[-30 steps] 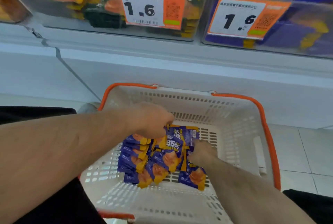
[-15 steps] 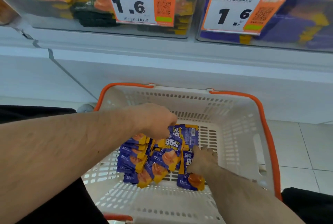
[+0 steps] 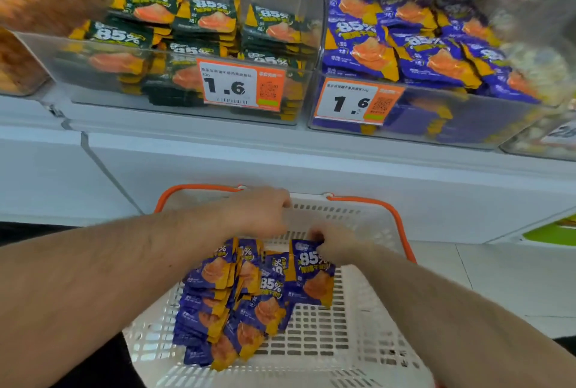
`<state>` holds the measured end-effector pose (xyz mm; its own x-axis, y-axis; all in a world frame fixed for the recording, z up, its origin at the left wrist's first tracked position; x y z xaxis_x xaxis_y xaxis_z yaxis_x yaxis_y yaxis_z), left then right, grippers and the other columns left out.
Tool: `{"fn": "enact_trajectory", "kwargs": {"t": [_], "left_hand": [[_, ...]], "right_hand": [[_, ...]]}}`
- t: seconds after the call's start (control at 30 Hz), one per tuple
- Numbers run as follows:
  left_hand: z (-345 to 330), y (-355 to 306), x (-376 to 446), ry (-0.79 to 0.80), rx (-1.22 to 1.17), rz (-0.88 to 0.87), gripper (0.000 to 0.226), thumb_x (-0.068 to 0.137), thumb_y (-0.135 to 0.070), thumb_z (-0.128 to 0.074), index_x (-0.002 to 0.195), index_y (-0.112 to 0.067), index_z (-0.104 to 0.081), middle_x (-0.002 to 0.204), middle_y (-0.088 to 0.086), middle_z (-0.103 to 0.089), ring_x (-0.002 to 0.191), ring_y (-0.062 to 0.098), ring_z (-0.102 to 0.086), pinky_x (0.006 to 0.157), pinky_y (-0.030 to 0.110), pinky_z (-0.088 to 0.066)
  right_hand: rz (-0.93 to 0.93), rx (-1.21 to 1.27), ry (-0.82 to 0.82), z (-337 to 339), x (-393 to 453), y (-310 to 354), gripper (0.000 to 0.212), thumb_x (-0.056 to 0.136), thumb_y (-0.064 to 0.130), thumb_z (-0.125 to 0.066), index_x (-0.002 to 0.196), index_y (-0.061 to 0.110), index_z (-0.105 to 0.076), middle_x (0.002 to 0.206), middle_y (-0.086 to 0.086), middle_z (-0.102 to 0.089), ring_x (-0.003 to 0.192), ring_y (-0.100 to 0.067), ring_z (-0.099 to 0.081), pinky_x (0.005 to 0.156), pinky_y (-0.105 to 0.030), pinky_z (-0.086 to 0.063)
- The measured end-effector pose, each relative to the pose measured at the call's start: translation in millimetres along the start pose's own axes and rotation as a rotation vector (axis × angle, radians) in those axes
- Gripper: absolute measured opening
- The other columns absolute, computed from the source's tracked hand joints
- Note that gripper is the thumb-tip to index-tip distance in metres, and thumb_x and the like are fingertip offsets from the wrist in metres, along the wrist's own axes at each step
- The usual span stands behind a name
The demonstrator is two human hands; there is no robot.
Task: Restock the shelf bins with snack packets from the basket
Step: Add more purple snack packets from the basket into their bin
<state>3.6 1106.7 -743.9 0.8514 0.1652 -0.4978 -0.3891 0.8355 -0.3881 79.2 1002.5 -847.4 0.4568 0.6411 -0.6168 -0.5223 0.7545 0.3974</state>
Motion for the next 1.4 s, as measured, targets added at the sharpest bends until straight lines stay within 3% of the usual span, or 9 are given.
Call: {"fn": "enact_trajectory", "kwargs": {"t": [0.13, 0.27, 0.43, 0.6, 0.8, 1.0, 1.17, 1.3, 1.4], "left_hand": [[17, 2, -1, -0.072, -0.203, 0.066, 0.055, 0.091, -0.039, -0.062, 0.139, -0.020, -0.041, 0.133, 0.003, -0.054, 0.113, 0.021, -0.056, 0.095, 0.037, -0.048], [21, -20, -5, -0.018, -0.410, -0.044, 0.014, 0.085, -0.028, -0.068, 0.083, -0.016, -0.059, 0.079, 0.003, -0.065, 0.074, 0.020, -0.063, 0.068, 0.032, -0.050], [54, -44, -21, -0.137, -0.470, -0.138, 0.010, 0.083, -0.014, -0.071, 0.088, -0.008, -0.065, 0.086, 0.008, -0.073, 0.082, 0.024, -0.071, 0.076, 0.040, -0.057], [93, -59, -38, -0.295, -0.780, -0.198, 0.016, 0.088, -0.005, -0.067, 0.098, -0.018, -0.069, 0.089, 0.011, -0.074, 0.070, 0.015, -0.065, 0.058, 0.025, -0.054], [129, -84, -58, -0.442, -1.107, -0.331, 0.029, 0.088, 0.011, -0.057, 0.102, -0.011, -0.070, 0.089, 0.013, -0.075, 0.072, 0.021, -0.071, 0.055, 0.026, -0.054], [154, -98, -55, -0.676, -1.001, -0.307, 0.016, 0.096, -0.017, -0.053, 0.091, -0.010, -0.066, 0.084, 0.008, -0.073, 0.081, 0.029, -0.069, 0.078, 0.048, -0.058], [181, -137, -78, -1.232, -0.107, -0.388, 0.044, 0.082, -0.042, -0.043, 0.113, -0.019, -0.065, 0.123, 0.001, -0.061, 0.118, 0.023, -0.051, 0.097, 0.045, -0.040], [183, -123, -37, -1.095, 0.137, -0.082, 0.067, 0.084, -0.047, -0.048, 0.142, -0.016, -0.042, 0.158, 0.022, -0.018, 0.145, 0.043, -0.016, 0.111, 0.062, -0.019], [181, -107, -21, -1.005, 0.141, 0.056, 0.074, 0.089, -0.050, -0.051, 0.150, -0.018, -0.026, 0.162, 0.015, 0.001, 0.143, 0.040, -0.019, 0.112, 0.057, -0.021]], "right_hand": [[0.099, 0.097, -0.136, 69, -24, 32, 0.028, 0.083, -0.007, -0.050, 0.084, 0.019, -0.059, 0.089, -0.006, -0.064, 0.089, -0.026, -0.061, 0.070, -0.037, -0.050], [0.173, 0.244, -0.186, 108, -46, 52, 0.020, 0.081, -0.010, -0.053, 0.090, 0.005, -0.063, 0.097, -0.022, -0.068, 0.083, -0.029, -0.062, 0.068, -0.040, -0.046], [0.276, 0.193, -0.348, 148, -90, 73, 0.019, 0.087, 0.002, -0.060, 0.089, 0.020, -0.059, 0.102, -0.010, -0.068, 0.092, -0.020, -0.062, 0.074, -0.032, -0.049], [0.545, -0.046, -1.115, 203, -180, 99, 0.030, 0.073, 0.025, -0.068, 0.099, 0.009, -0.065, 0.112, -0.007, -0.059, 0.108, -0.025, -0.057, 0.091, -0.032, -0.048], [0.612, -0.107, -1.187, 190, -199, 117, 0.053, 0.066, 0.049, -0.069, 0.103, 0.012, -0.064, 0.131, -0.006, -0.056, 0.124, -0.028, -0.051, 0.096, -0.041, -0.046], [0.554, 0.002, -1.237, 229, -205, 103, 0.049, 0.060, 0.036, -0.073, 0.101, 0.011, -0.063, 0.122, -0.005, -0.060, 0.119, -0.024, -0.053, 0.095, -0.029, -0.038], [0.422, 0.014, -1.365, 301, -215, 63, 0.044, 0.064, 0.037, -0.063, 0.098, 0.008, -0.064, 0.105, -0.006, -0.064, 0.101, -0.023, -0.053, 0.087, -0.021, -0.032], [0.225, 0.000, -1.286, 355, -198, 25, 0.046, 0.073, 0.031, -0.075, 0.112, 0.009, -0.067, 0.116, -0.006, -0.065, 0.112, -0.027, -0.055, 0.093, -0.027, -0.037], [0.151, 0.021, -1.229, 375, -185, 8, 0.048, 0.080, 0.031, -0.072, 0.123, 0.010, -0.066, 0.127, -0.007, -0.064, 0.120, -0.025, -0.055, 0.099, -0.031, -0.040]]}}
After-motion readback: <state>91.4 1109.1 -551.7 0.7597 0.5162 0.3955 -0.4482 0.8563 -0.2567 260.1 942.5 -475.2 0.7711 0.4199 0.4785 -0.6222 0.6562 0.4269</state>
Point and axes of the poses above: each hand's wrist, its own x-axis towards the middle knuckle, its own z-axis out of the back of the hand, y = z × x, the point moved 10 cm from there along x, towards the middle knuckle
